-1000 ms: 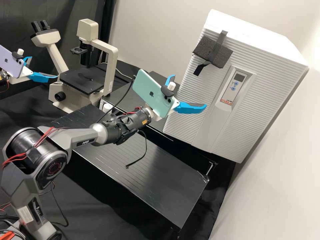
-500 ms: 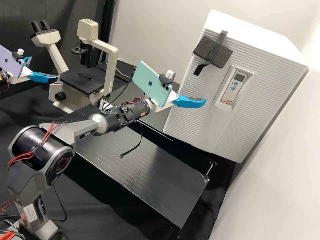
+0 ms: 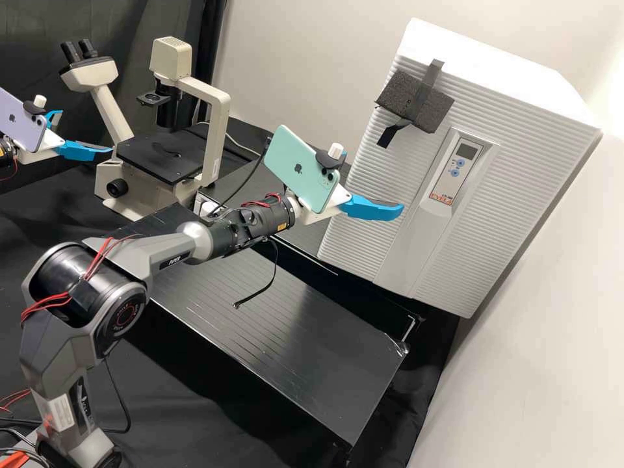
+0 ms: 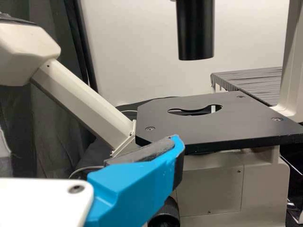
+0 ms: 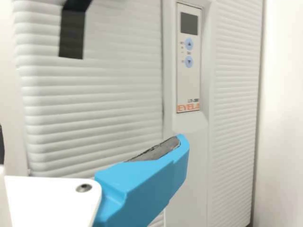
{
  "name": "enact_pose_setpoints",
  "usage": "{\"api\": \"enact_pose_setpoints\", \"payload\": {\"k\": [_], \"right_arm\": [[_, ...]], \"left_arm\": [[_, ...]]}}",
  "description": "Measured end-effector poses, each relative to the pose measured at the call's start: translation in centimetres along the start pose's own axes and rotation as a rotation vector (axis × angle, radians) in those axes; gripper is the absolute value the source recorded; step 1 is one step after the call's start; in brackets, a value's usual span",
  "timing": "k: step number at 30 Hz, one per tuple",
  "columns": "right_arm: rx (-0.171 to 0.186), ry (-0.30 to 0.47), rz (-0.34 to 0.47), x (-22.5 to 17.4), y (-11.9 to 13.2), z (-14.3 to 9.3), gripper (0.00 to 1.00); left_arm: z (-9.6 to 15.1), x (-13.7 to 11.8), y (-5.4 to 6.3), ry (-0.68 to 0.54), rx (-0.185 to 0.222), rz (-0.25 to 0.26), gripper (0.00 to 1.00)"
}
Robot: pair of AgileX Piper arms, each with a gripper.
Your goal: Open the incubator door.
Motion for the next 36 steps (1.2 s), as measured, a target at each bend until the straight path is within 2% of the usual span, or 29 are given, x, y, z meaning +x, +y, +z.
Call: {"api": "enact_pose_setpoints", "payload": {"k": [6, 7, 13, 36], "right_arm": [[-0.003, -0.008, 0.009, 0.11, 0.27, 0.27, 1.00], [-0.003, -0.009, 0.010, 0.13, 0.31, 0.31, 0.00], [0.008, -0.010, 0.011, 0.15, 0.36, 0.36, 0.00], [0.011, -0.012, -0.021, 0.00, 0.31, 0.22, 0.00]], "left_arm": [[0.00, 0.00, 0.00, 0.000, 0.000, 0.000, 1.00], [0.00, 0.00, 0.00, 0.000, 0.000, 0.000, 1.00], [0.00, 0.00, 0.00, 0.000, 0.000, 0.000, 1.00], [0.00, 0.00, 0.00, 0.000, 0.000, 0.000, 1.00]]}}
